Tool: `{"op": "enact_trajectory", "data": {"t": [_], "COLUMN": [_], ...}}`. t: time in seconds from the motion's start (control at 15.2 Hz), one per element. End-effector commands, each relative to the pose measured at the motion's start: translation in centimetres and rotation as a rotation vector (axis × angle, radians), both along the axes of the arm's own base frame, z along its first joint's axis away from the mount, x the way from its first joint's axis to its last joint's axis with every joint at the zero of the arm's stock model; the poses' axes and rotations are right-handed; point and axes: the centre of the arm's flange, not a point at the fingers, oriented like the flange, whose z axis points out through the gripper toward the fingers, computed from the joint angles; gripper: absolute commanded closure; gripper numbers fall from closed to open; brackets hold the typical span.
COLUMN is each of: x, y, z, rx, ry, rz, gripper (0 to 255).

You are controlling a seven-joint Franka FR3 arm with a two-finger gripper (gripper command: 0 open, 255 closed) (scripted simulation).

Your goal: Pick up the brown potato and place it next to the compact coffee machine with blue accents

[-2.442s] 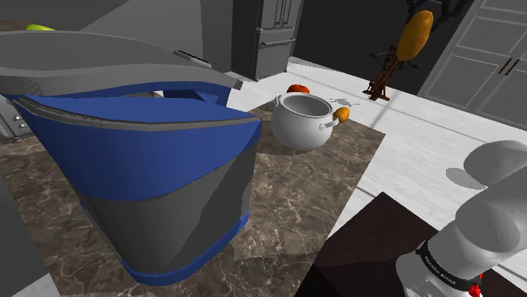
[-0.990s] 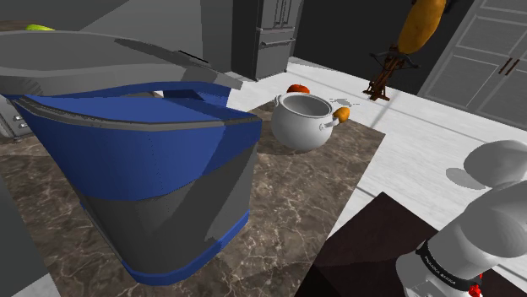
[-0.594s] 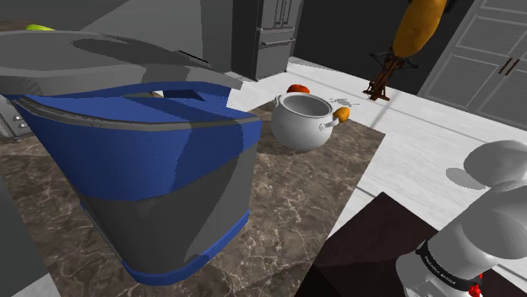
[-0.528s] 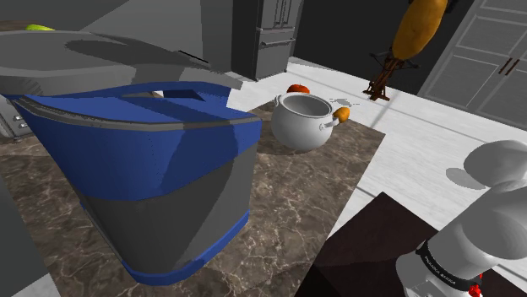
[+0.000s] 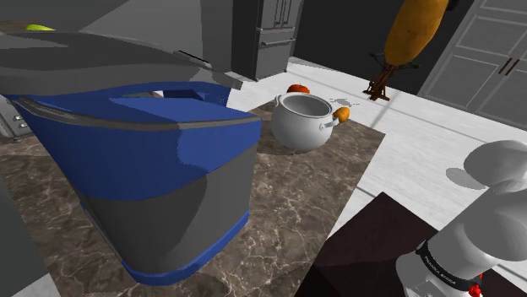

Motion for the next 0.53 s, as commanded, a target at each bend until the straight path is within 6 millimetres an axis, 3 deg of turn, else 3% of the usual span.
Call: {"op": "enact_trajectory", "data": {"t": [0.0, 0.46], "x": [-0.8, -3.5], "y": [2.5, 11.3], "z": [0.0, 0.0], "rx": [0.0, 0.0], "ry": [0.0, 0.0], "rz": [-0.002, -0.002], "gripper": [255, 255]}}
